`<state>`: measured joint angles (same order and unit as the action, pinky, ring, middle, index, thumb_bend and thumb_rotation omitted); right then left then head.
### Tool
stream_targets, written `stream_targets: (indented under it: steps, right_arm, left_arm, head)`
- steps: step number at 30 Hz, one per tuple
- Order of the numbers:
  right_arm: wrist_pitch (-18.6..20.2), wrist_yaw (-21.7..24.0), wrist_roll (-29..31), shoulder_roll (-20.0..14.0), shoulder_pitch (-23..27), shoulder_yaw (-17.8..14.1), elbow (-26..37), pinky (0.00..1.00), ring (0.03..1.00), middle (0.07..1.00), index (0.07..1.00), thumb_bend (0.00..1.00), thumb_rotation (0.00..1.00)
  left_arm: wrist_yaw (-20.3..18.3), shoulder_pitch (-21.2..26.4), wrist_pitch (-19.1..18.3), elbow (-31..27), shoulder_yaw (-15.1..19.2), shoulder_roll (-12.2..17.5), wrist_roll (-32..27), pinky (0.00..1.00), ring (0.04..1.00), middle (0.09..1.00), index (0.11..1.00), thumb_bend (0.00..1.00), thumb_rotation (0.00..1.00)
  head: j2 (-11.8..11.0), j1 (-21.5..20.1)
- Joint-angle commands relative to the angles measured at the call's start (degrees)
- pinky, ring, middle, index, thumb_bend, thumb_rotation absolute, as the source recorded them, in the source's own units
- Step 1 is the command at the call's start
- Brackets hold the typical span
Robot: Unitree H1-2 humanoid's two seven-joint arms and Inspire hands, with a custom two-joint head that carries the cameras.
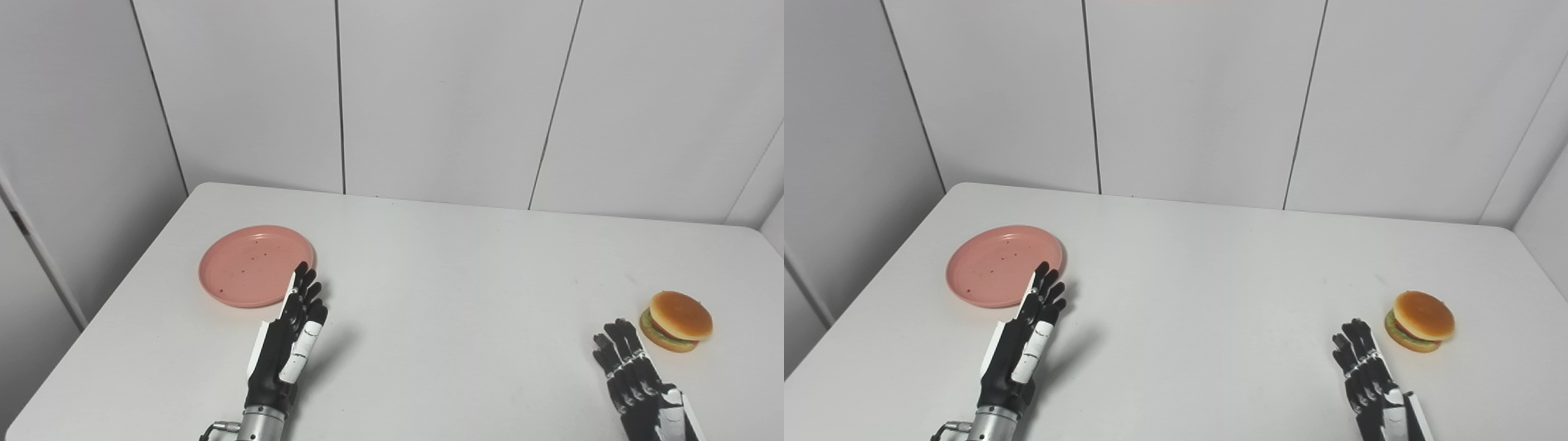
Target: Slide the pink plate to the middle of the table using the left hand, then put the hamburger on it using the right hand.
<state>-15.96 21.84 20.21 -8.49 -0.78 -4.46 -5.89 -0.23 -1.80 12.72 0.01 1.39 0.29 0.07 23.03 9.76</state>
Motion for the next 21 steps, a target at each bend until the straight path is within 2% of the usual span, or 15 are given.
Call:
stream_targets:
  steps: [1,6,9,11,14,16,21]
  right_arm:
    - [1.35,-1.8,-0.66,-1.89,4.01,-1.6,-7.36,1.0,0.967,0.974,0.973,0.85,0.99]
    - [1.5,-1.96,-0.8,-1.89,3.71,-1.63,-7.17,1.0,0.962,0.969,0.966,0.87,0.98]
    - [1.61,-1.82,-0.79,-2.08,3.69,-1.64,-7.18,1.0,0.964,0.972,0.966,0.87,0.99]
    - [1.72,-1.64,-0.57,-2.22,3.81,-1.68,-7.35,1.0,0.967,0.975,0.968,0.86,0.99]
    - [1.55,-1.49,-0.37,-2.29,4.12,-1.77,-8.1,1.0,0.966,0.974,0.969,0.86,0.98]
    - [1.43,-1.52,-0.39,-2.34,4.32,-1.83,-8.68,1.0,0.962,0.971,0.966,0.86,0.98]
    - [0.67,-1.52,-0.72,-2.65,4.82,-1.98,-10.24,1.0,0.959,0.969,0.968,0.87,0.98]
  left_arm:
    - [-0.98,0.09,-0.18,3.71,-1.09,-0.95,-1.32,0.97,0.97,0.994,1.0,0.79,0.81]
    - [-2.73,-0.46,-0.2,2.15,-1.4,-0.63,-3.33,0.99,0.977,0.984,1.0,0.8,0.81]
    - [-3.24,-0.6,-1.23,0.39,-1.3,-0.9,-4.88,1.0,0.987,0.987,1.0,0.79,0.81]
    - [-3.04,-0.48,-1.98,-0.74,-1.2,-1.11,-5.28,1.0,0.978,0.978,1.0,0.81,0.82]
    - [-2.27,1.2,-2.47,-3.51,-0.36,-1.32,-6.54,0.97,0.953,0.951,0.988,0.85,0.8]
    - [-1.85,3.23,-2.29,-4.91,0.35,-1.09,-7.1,0.92,0.914,0.912,0.942,0.85,0.79]
    - [-1.22,8.65,-1.76,-5.23,2.09,-0.17,-7.14,0.89,0.893,0.893,0.909,0.86,0.79]
  head:
    - [-0.02,-0.19]
    - [-0.09,-0.25]
    - [-0.07,-0.1]
    - [-0.08,-0.06]
    - [-0.56,-0.31]
    - [-0.83,-0.46]
    - [-1.47,-0.22]
